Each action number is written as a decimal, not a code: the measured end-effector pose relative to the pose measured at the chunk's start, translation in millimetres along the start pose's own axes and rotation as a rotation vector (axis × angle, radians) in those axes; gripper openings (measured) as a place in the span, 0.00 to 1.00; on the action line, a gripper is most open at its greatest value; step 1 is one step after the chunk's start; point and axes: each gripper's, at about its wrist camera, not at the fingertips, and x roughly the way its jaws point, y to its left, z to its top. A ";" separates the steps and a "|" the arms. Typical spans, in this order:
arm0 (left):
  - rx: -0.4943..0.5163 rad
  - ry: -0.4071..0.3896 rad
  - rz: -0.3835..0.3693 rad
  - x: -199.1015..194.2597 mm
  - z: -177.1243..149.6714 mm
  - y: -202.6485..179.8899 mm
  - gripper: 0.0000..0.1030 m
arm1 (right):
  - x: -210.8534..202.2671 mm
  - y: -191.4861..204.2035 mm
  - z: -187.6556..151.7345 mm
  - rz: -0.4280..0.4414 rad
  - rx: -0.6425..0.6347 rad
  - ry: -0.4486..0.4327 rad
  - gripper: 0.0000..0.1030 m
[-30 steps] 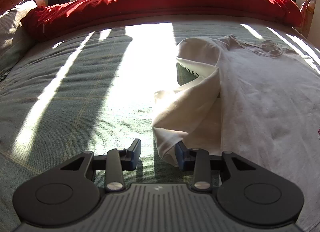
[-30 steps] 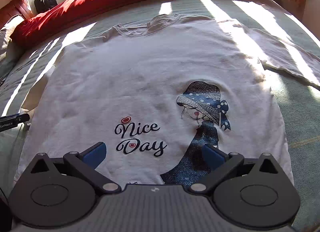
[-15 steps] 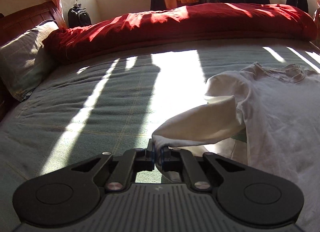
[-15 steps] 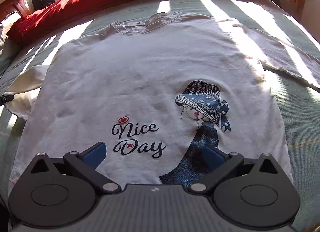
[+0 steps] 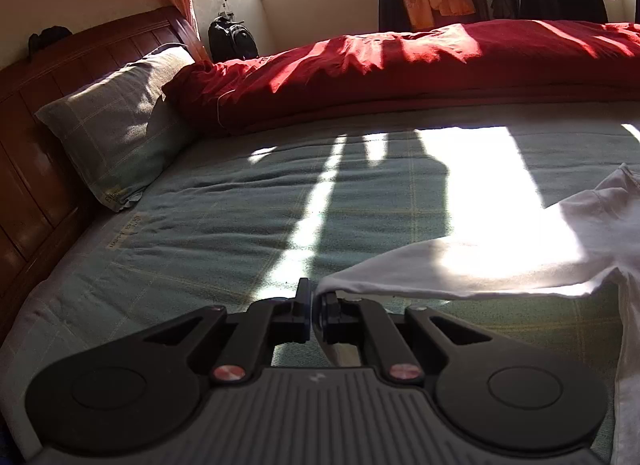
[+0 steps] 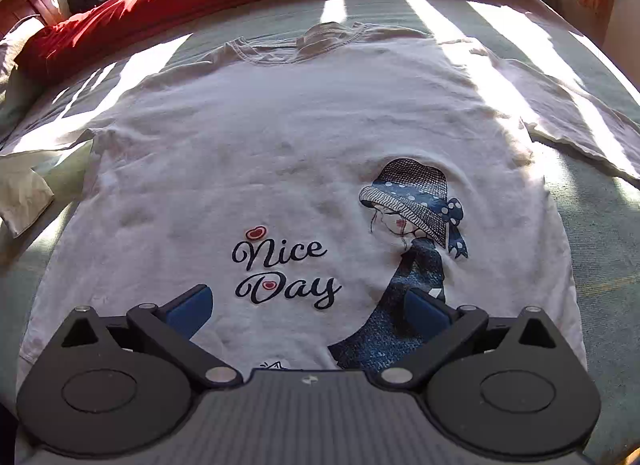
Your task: Fold clothes
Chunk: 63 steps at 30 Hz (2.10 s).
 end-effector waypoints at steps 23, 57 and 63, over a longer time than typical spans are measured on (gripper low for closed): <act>0.413 -0.153 -0.337 -68.2 -33.7 -182.8 0.10 | 7.1 2.5 -6.3 0.002 -0.012 0.026 1.00; -0.331 0.256 -0.475 25.1 -57.2 -37.5 0.43 | 2.6 20.5 -6.2 0.007 -0.044 0.023 1.00; -0.210 0.214 -0.433 17.3 -55.8 -74.8 0.47 | 8.2 15.5 -5.7 -0.003 -0.029 0.029 1.00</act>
